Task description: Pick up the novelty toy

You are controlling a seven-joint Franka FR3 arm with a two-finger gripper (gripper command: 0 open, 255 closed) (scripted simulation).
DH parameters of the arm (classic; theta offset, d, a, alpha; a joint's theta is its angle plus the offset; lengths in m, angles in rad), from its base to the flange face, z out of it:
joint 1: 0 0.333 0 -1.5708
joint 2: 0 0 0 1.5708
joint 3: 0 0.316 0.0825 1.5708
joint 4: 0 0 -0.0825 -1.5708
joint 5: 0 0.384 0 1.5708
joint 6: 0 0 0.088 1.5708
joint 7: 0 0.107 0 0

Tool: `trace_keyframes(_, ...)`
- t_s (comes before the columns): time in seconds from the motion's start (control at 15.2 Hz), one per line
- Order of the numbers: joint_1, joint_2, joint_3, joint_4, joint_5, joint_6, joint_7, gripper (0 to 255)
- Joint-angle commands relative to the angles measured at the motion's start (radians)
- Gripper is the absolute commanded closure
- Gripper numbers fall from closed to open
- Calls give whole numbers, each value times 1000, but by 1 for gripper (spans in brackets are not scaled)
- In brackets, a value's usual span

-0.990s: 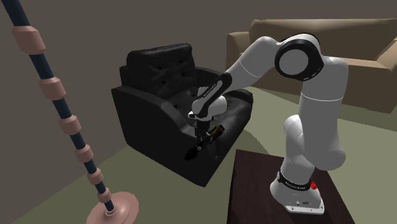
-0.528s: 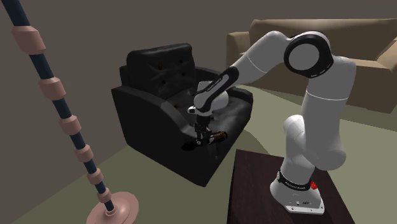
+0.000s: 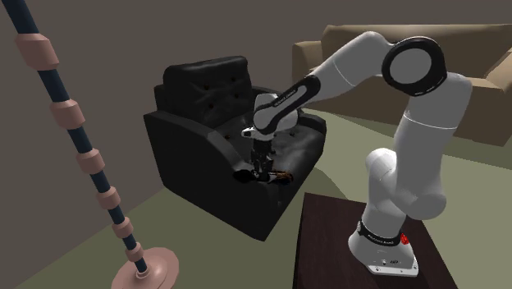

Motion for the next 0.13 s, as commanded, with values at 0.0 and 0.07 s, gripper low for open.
trace_keyframes(0.0, -1, -14, 1, 3, -14, -13, 12, 255)
trace_keyframes(0.07, -1, -14, 1, 3, -14, -13, 12, 255)
